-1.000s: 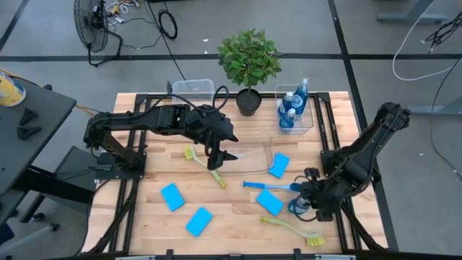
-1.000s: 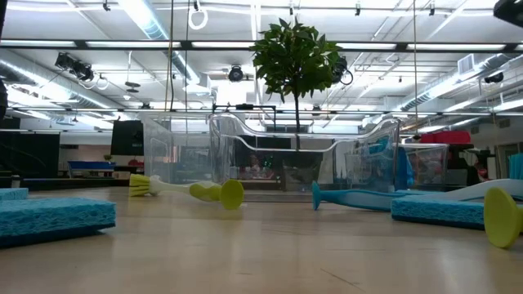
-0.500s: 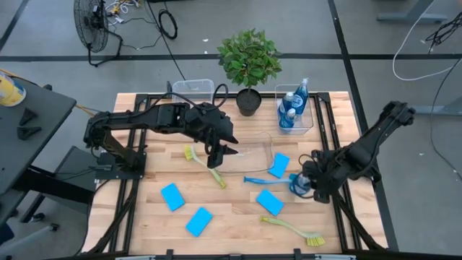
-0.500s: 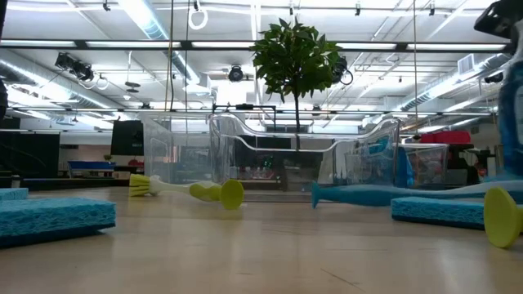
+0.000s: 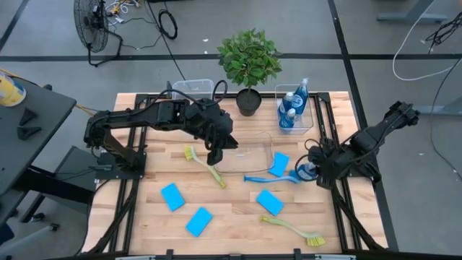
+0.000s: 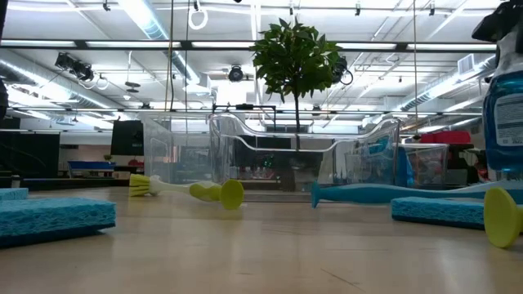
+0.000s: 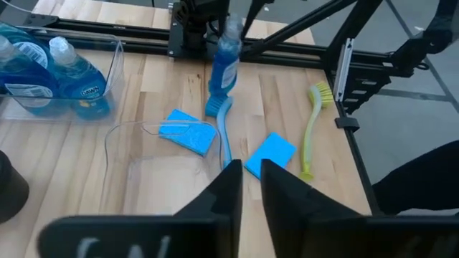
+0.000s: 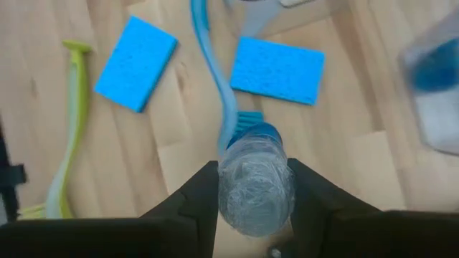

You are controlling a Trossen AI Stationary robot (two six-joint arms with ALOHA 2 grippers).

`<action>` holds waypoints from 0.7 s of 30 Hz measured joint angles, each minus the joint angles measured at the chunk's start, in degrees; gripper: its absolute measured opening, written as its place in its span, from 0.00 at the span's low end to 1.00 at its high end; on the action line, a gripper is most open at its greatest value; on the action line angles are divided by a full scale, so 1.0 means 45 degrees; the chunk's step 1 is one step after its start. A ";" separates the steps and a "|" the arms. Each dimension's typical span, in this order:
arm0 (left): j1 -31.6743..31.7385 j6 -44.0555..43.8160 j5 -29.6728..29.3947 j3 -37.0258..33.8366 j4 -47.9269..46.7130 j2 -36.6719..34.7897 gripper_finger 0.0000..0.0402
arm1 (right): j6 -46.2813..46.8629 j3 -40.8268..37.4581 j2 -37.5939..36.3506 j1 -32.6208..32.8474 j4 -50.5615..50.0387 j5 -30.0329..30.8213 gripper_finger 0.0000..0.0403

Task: Pick & Place Kitchen Sink Supplies
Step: Put the dish soap into the top transparent bin

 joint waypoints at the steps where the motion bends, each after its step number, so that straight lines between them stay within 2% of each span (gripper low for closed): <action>1: 0.0013 0.0001 0.0001 0.0000 0.0000 0.0000 0.11 | -0.0002 0.0157 -0.0011 -0.0090 -0.0299 0.0025 0.31; 7: 0.0022 0.0000 -0.0001 0.0000 0.0000 -0.0005 0.01 | -0.0005 0.1831 -0.0012 -0.0847 -0.2123 0.0863 0.31; 15: 0.0027 -0.0007 -0.0004 0.0000 0.0371 -0.0005 0.01 | -0.0542 0.3696 -0.0012 -0.2137 -0.3063 0.1998 0.31; 21: 0.0142 -0.0324 -0.0004 0.0000 0.0791 -0.0005 0.02 | -0.0680 0.4049 -0.0012 -0.3412 -0.3099 0.2437 0.31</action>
